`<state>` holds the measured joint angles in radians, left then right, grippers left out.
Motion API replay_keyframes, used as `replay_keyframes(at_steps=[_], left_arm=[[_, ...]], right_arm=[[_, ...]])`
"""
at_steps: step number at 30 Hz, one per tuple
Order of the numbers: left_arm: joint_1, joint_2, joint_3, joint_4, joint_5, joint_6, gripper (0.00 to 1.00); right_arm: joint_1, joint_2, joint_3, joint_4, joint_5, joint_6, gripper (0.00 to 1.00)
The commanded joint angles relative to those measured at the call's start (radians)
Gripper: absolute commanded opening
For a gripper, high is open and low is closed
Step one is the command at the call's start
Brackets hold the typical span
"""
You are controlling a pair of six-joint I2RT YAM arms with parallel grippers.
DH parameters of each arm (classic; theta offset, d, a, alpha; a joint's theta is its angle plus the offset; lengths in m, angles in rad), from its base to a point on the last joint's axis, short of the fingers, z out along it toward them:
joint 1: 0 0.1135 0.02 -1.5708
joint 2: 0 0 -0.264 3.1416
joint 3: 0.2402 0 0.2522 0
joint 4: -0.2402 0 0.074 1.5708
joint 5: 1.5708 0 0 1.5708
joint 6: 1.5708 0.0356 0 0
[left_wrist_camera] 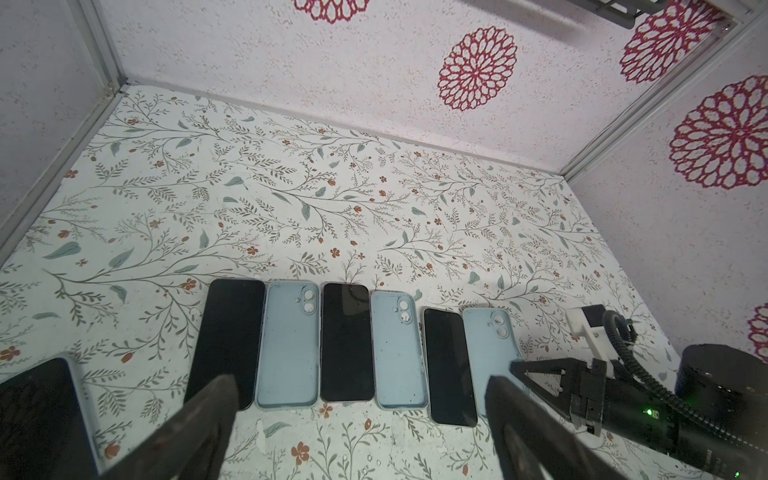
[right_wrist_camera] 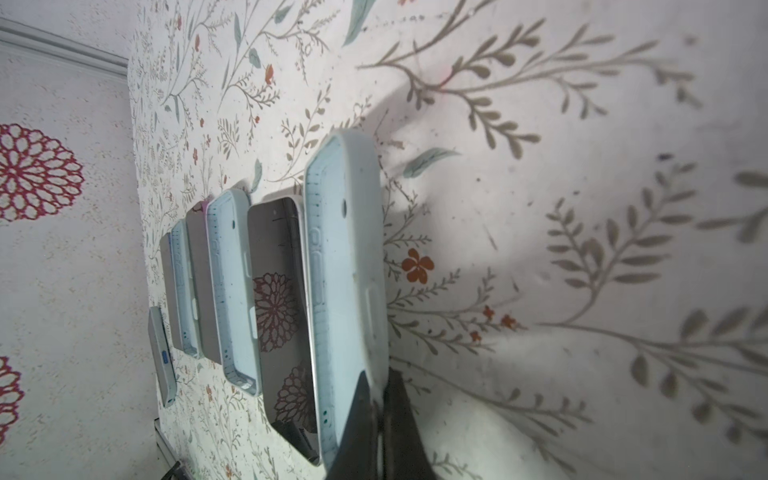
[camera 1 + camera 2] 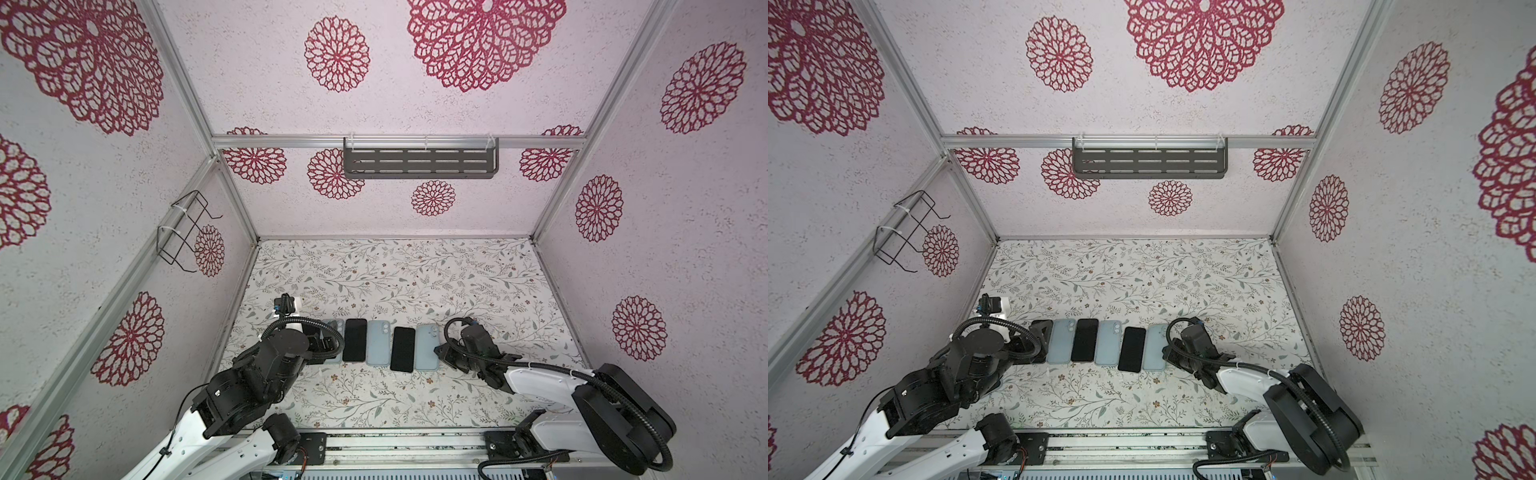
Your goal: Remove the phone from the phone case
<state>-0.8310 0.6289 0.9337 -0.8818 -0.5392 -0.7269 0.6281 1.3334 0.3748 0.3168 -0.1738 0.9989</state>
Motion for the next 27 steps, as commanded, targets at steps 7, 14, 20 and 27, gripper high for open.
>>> replay_keyframes(at_steps=[7, 14, 20, 27], left_arm=[[0.009, -0.008, -0.021, -0.009, -0.025, -0.027, 0.97], [0.024, 0.019, -0.047, -0.055, -0.068, -0.126, 0.97], [0.095, 0.092, -0.059, -0.109, -0.042, -0.209, 0.97], [0.264, 0.188, -0.123, -0.068, 0.129, -0.214, 0.97]], right_arm=[[-0.014, 0.112, 0.047, 0.123, -0.134, -0.091, 0.0], [-0.013, 0.176, 0.036, 0.201, -0.16, -0.077, 0.0], [-0.014, 0.207, 0.05, 0.186, -0.153, -0.089, 0.23], [-0.015, 0.165, 0.064, 0.058, -0.115, -0.158, 0.9]])
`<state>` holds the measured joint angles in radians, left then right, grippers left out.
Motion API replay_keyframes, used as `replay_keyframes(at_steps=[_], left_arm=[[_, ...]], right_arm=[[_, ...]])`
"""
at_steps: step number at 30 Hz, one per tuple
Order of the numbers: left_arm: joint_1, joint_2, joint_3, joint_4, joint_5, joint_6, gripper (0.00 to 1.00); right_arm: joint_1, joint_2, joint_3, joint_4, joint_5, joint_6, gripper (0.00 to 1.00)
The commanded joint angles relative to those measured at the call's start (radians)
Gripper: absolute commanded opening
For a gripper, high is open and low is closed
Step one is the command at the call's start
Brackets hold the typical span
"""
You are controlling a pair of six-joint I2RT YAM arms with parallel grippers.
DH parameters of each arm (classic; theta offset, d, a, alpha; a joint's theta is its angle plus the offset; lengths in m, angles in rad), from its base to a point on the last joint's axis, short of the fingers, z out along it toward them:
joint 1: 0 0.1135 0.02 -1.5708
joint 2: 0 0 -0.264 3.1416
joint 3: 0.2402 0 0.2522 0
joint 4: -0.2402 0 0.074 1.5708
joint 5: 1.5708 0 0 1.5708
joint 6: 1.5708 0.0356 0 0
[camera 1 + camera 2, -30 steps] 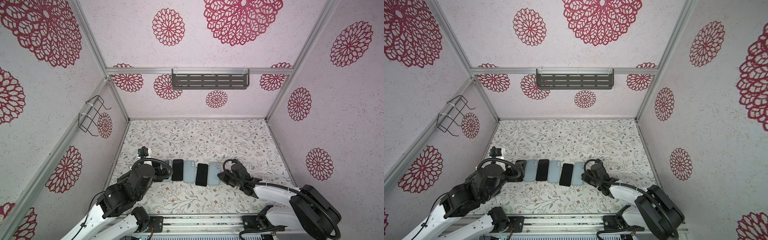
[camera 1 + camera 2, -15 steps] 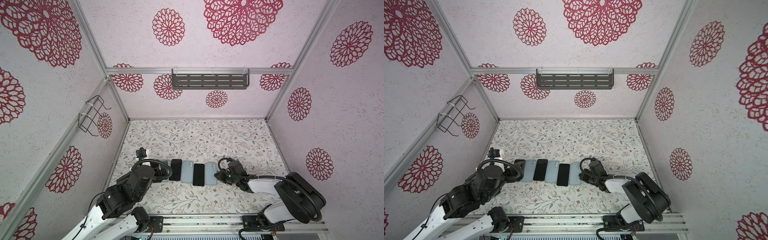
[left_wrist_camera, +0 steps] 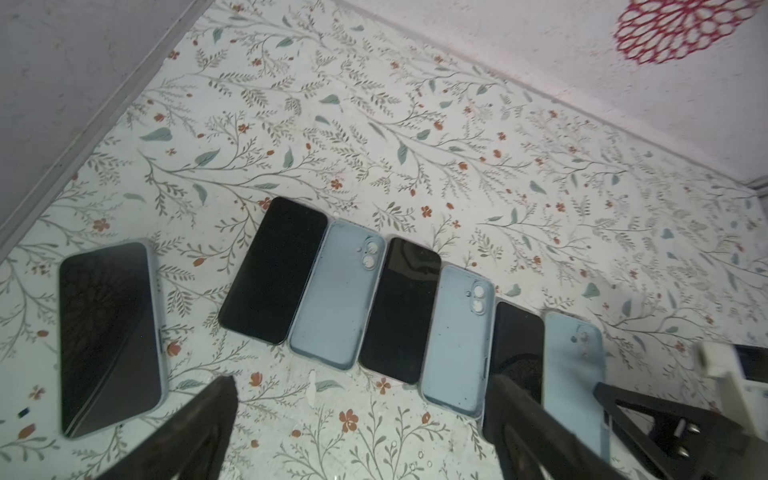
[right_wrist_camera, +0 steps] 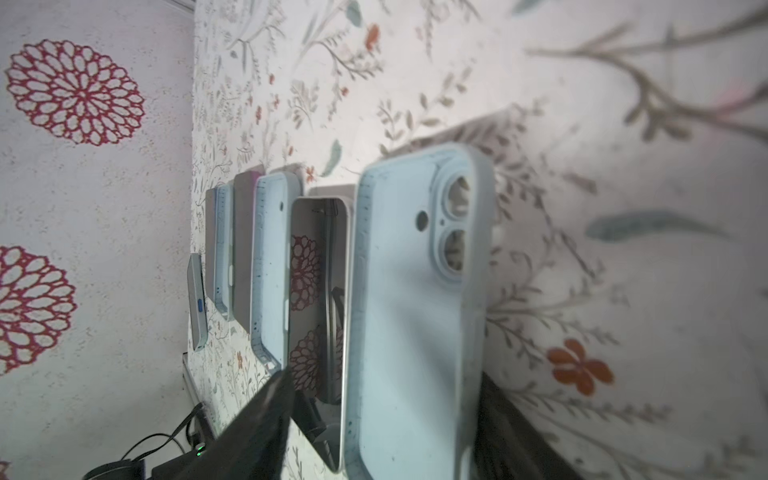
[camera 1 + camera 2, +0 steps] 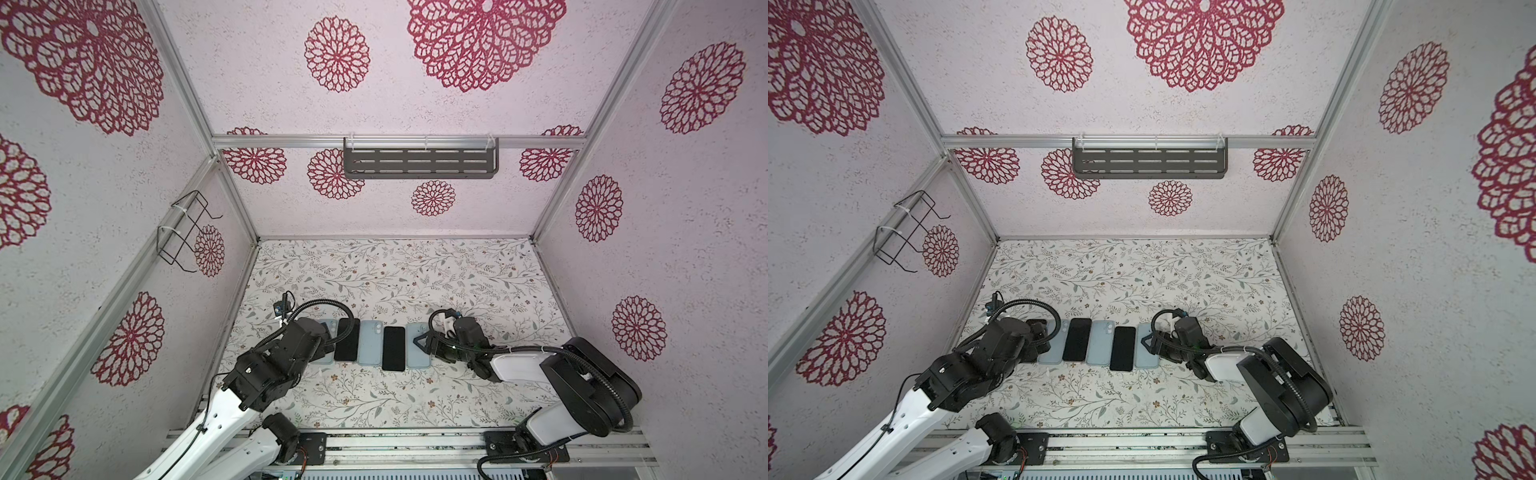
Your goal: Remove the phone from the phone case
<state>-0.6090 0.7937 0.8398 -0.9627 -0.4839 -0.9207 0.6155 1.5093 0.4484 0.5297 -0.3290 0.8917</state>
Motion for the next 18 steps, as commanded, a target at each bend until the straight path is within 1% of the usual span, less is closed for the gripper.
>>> replay_keyframes(at_steps=[1, 3, 5, 7, 9, 11, 14, 15, 18], left_arm=[[0.059, 0.025, -0.04, 0.02, 0.074, -0.024, 0.97], [0.129, 0.034, -0.064, 0.021, 0.077, -0.04, 0.97], [0.221, 0.043, -0.084, 0.024, 0.108, -0.049, 0.97], [0.31, 0.053, -0.103, 0.019, 0.116, -0.07, 0.97], [0.392, 0.072, -0.106, 0.011, 0.107, -0.078, 0.97], [0.458, 0.095, -0.102, 0.001, 0.077, -0.073, 0.97], [0.559, 0.145, -0.108, -0.003, 0.038, -0.054, 0.97], [0.601, 0.165, -0.109, 0.003, 0.035, -0.041, 0.97], [0.681, 0.229, -0.107, 0.026, 0.036, -0.013, 0.97]], right_arm=[[-0.002, -0.025, -0.007, -0.175, 0.046, -0.062, 0.93], [-0.003, -0.063, 0.001, -0.238, 0.063, -0.094, 0.99], [-0.003, -0.104, 0.016, -0.317, 0.081, -0.13, 0.99], [-0.004, -0.145, 0.043, -0.421, 0.116, -0.182, 0.99], [-0.006, -0.192, 0.071, -0.525, 0.161, -0.234, 0.99], [-0.012, -0.236, 0.089, -0.591, 0.181, -0.273, 0.99], [-0.031, -0.296, 0.098, -0.633, 0.18, -0.301, 0.99], [-0.04, -0.314, 0.099, -0.635, 0.169, -0.307, 0.99], [-0.064, -0.342, 0.108, -0.63, 0.134, -0.31, 0.99]])
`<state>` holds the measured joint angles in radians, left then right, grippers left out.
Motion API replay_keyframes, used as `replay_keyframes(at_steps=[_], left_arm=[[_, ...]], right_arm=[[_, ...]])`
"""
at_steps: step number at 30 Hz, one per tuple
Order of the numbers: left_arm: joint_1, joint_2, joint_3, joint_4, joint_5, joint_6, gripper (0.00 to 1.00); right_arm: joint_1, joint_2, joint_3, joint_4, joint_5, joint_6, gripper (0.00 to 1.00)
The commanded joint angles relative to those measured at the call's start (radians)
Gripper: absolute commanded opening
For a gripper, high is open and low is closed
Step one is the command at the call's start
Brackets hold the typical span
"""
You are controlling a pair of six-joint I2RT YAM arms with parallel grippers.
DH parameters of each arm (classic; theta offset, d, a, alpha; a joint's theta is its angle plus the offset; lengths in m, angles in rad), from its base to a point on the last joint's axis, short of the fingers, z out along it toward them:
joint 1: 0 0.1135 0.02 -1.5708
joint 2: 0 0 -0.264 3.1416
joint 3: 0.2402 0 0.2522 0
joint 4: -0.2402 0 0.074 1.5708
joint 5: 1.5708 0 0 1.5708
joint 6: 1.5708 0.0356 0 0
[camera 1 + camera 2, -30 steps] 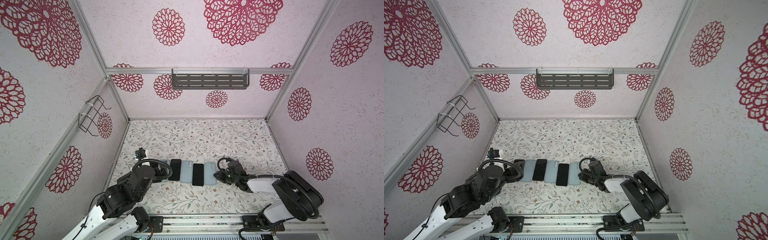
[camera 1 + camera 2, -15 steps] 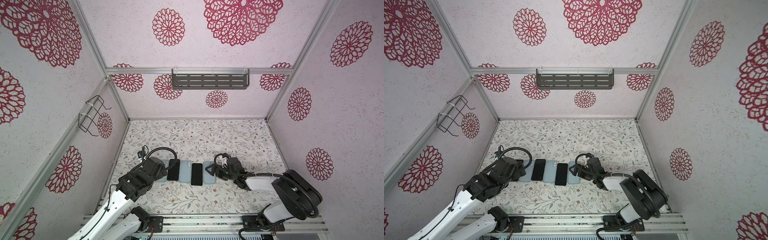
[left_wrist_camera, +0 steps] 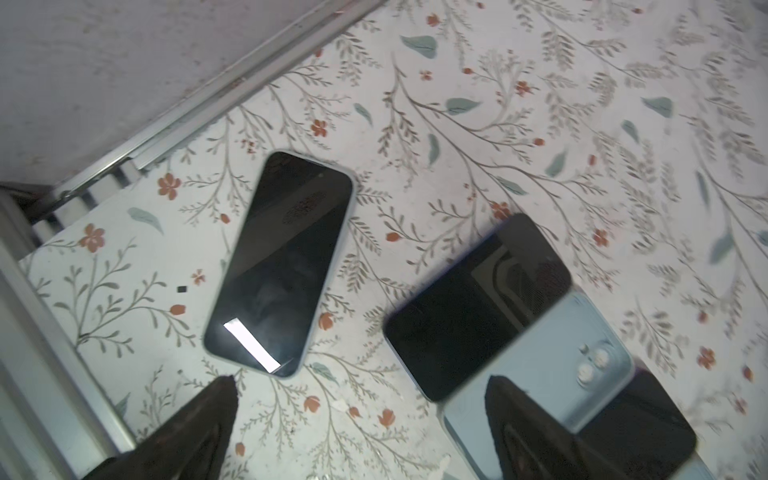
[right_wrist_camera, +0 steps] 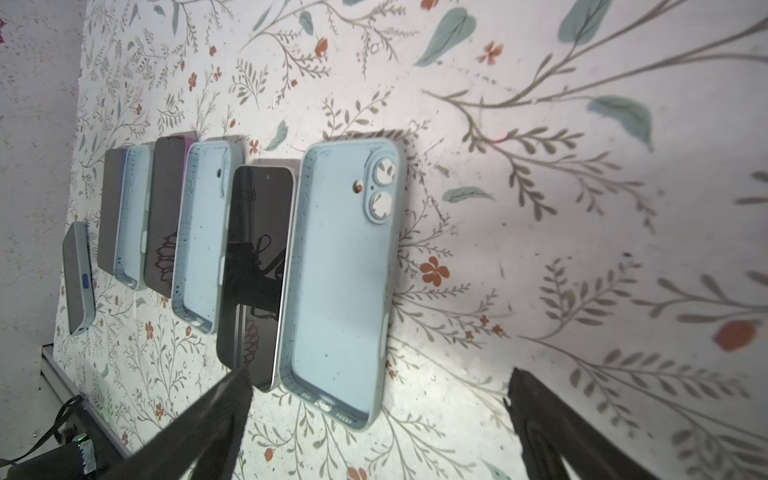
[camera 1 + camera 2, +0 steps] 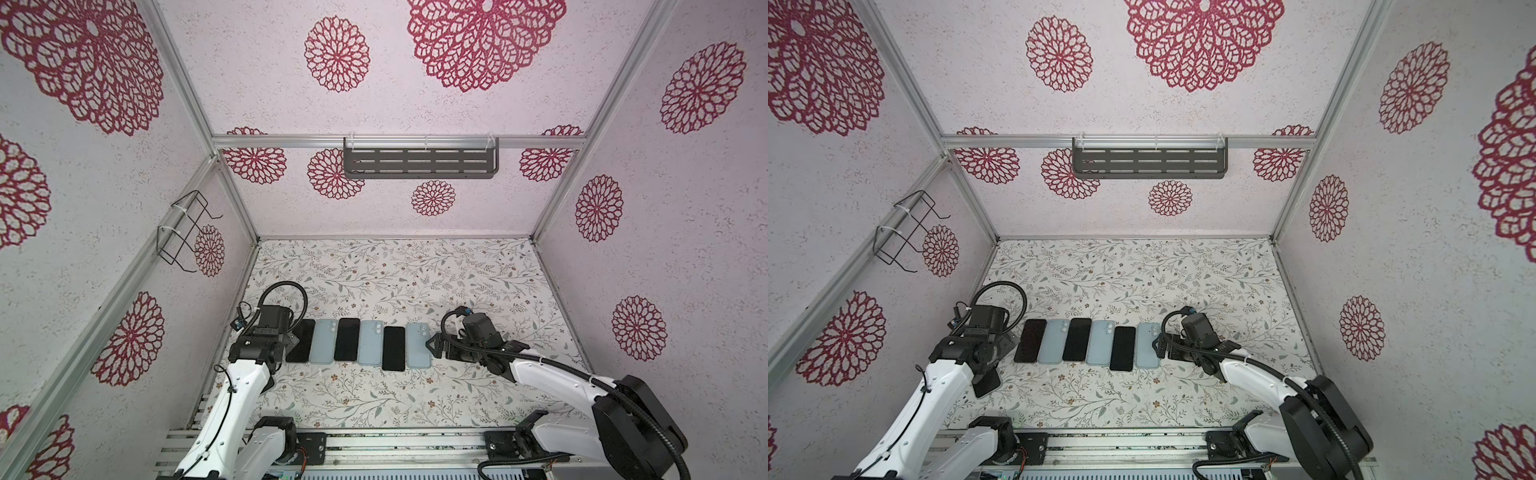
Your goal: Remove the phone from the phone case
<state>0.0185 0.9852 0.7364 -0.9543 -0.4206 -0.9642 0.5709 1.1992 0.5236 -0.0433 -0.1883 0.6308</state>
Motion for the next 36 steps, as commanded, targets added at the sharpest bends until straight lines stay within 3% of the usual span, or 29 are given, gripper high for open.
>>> replay_keyframes(at_steps=[1, 5, 17, 29, 36], left_arm=[[0.076, 0.055, -0.005, 0.02, -0.039, 0.035, 0.97], [0.18, 0.114, -0.013, 0.043, -0.062, 0.044, 0.97], [0.443, 0.242, -0.092, 0.304, 0.221, 0.188, 0.97], [0.497, 0.3, -0.124, 0.406, 0.331, 0.224, 0.97], [0.5, 0.337, -0.127, 0.416, 0.329, 0.218, 0.97]], right_arm=[[-0.024, -0.034, 0.038, -0.053, -0.016, -0.053, 0.99], [-0.034, -0.019, 0.066, -0.051, -0.051, -0.067, 0.99], [-0.035, -0.01, 0.085, -0.056, -0.061, -0.054, 0.99], [-0.035, 0.0, 0.117, -0.054, -0.056, -0.049, 0.99], [-0.034, 0.011, 0.119, -0.048, -0.063, -0.054, 0.99]])
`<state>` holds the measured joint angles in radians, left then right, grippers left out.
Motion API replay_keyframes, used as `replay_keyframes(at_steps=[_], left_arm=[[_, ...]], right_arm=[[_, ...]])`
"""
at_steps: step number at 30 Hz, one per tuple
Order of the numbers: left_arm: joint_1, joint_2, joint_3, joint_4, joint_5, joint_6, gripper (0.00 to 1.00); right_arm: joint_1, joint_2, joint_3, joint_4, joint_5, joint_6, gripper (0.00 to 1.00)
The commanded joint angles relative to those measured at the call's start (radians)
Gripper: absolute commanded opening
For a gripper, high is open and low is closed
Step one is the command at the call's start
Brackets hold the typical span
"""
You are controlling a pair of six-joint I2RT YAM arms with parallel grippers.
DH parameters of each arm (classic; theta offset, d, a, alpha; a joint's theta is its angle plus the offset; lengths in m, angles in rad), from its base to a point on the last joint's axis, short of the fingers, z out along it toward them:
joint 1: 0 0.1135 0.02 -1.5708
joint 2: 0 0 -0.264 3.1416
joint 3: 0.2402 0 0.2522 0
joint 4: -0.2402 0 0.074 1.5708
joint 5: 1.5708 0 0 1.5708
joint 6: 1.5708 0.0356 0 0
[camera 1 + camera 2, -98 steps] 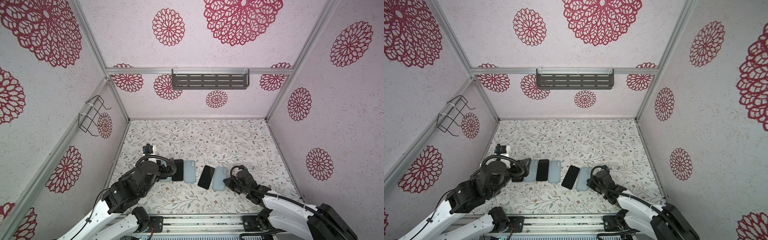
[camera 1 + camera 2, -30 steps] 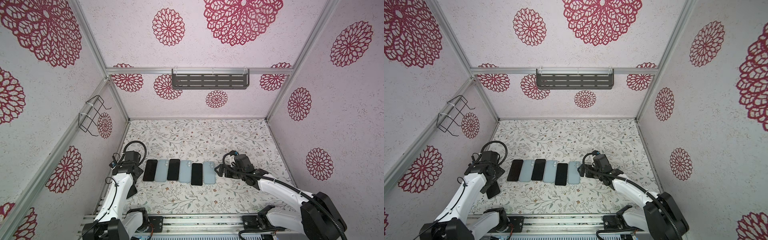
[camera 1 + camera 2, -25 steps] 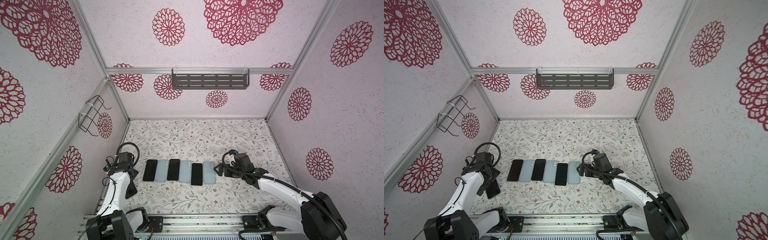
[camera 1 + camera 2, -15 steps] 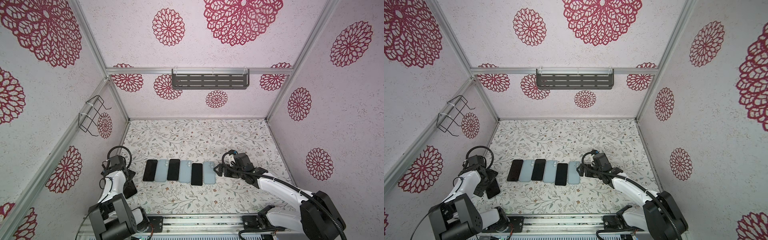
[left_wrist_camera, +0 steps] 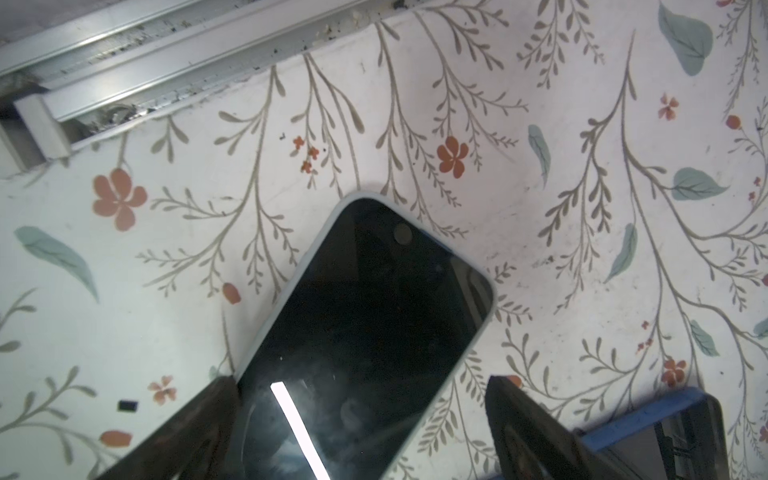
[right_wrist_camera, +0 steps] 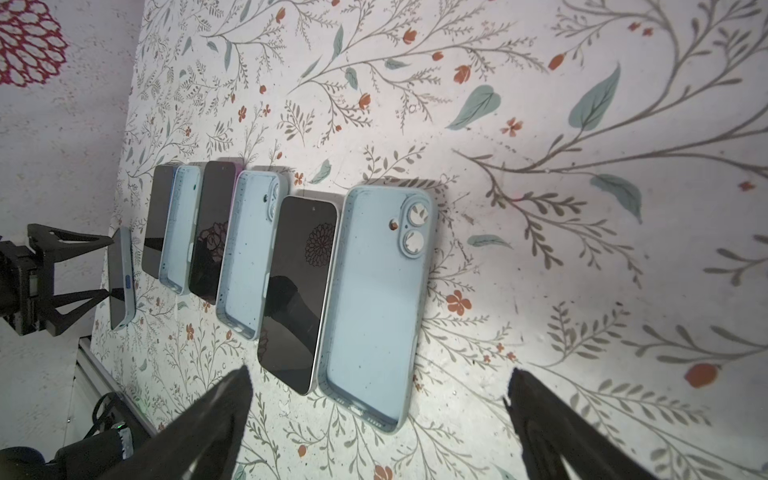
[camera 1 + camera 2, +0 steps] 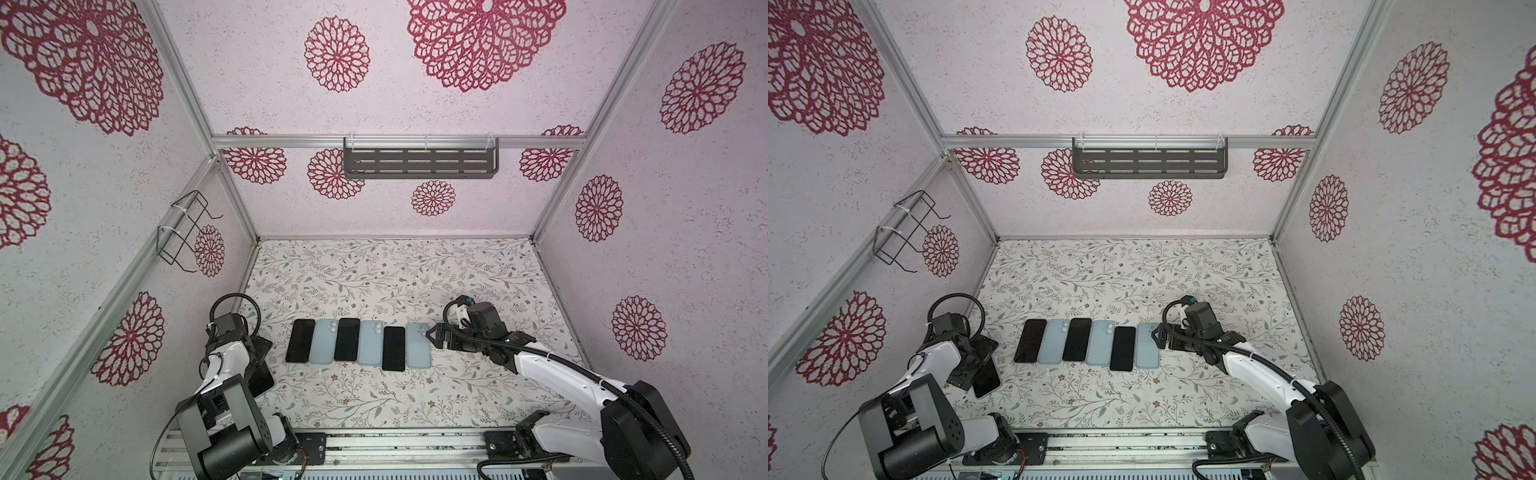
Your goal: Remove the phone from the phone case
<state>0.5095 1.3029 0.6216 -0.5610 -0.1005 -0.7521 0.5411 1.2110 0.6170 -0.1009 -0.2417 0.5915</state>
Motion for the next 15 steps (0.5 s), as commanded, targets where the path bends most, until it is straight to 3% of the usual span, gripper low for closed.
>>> replay_keyframes(at_steps=[1, 15], left_arm=[[0.008, 0.03, -0.01, 0.015, -0.006, -0.001, 0.97], [0.008, 0.067, 0.021, -0.042, -0.077, -0.044, 0.97]], right_arm=[[-0.004, -0.003, 0.024, 0.01, -0.01, -0.015, 0.99], [-0.004, -0.002, 0.033, 0.012, -0.017, -0.016, 0.99]])
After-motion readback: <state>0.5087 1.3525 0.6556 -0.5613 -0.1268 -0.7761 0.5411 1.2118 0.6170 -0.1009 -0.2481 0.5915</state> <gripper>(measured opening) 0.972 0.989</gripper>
